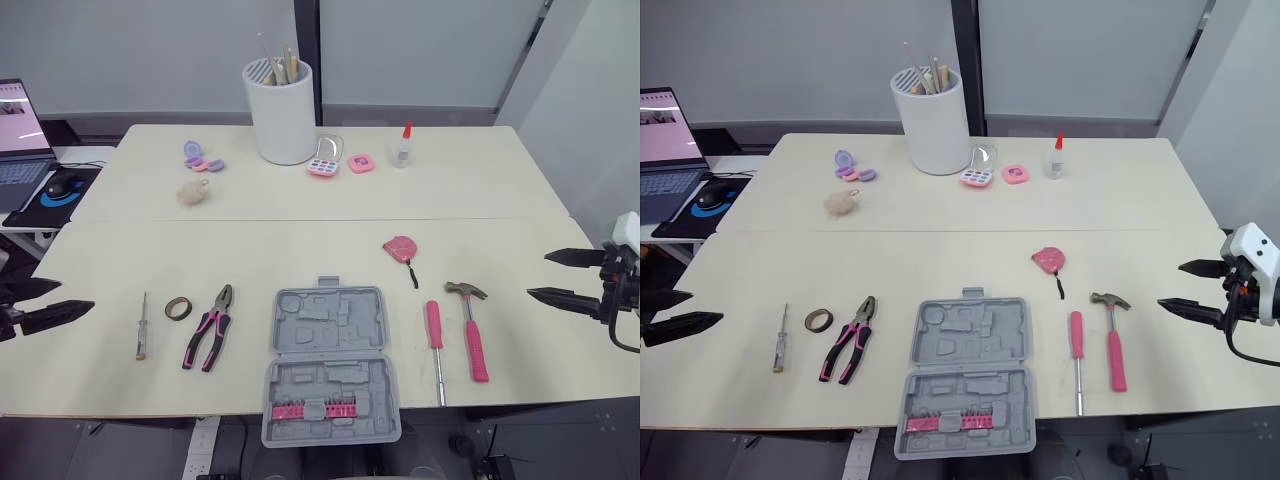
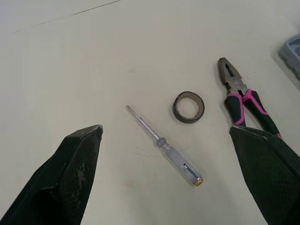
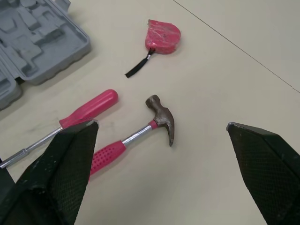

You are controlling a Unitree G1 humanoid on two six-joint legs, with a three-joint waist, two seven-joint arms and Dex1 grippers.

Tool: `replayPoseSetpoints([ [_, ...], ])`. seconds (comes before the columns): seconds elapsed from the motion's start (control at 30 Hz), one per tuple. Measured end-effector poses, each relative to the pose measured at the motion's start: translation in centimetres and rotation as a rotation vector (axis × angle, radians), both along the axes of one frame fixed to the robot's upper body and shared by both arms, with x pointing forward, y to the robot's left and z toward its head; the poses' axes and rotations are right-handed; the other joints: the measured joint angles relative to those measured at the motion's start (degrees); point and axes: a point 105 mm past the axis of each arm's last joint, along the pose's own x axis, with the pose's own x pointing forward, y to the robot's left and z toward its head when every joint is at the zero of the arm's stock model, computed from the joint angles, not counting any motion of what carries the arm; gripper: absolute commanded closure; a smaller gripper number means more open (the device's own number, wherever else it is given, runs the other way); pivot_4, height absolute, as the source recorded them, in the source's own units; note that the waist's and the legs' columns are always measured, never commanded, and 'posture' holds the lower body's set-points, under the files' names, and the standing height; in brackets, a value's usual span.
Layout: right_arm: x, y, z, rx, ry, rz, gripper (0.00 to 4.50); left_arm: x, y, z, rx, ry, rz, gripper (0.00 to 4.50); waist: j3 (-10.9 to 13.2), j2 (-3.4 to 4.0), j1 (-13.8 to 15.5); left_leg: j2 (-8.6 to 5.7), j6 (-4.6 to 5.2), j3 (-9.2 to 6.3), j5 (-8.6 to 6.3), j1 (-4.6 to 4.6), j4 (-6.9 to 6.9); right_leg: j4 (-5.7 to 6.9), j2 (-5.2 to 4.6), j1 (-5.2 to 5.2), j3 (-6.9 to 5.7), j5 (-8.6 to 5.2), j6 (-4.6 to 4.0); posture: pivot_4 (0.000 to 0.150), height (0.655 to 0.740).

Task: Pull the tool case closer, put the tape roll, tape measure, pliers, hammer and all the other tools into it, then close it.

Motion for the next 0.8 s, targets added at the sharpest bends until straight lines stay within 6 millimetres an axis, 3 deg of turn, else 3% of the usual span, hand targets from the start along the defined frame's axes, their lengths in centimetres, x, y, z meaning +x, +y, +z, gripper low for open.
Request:
replayPoseSetpoints([
  [0.2, 0.1, -1.2, -0.4, -0.007, -0.01, -0.036, 0.03, -0.4, 1.6, -0.5, 0.014, -0.001, 0.07, 0.0, 0.0, 0.0, 0.0, 0.0, 0.0, 0.06, 0.0, -0.01, 0.0, 0.0, 0.01, 0.0, 0.02, 0.01, -0.02, 0.15, 0.74],
  [0.8, 0.4, -2.0, -0.8, -0.02, -0.024, -0.041, 0.03, -0.5, 1.6, -0.7, 0.058, 0.015, 0.063, 0.0, 0.0, 0.0, -0.01, 0.0, 0.0, 0.09, 0.0, -0.01, 0.0, 0.02, 0.01, 0.0, 0.0, 0.03, -0.05, 0.15, 0.74],
])
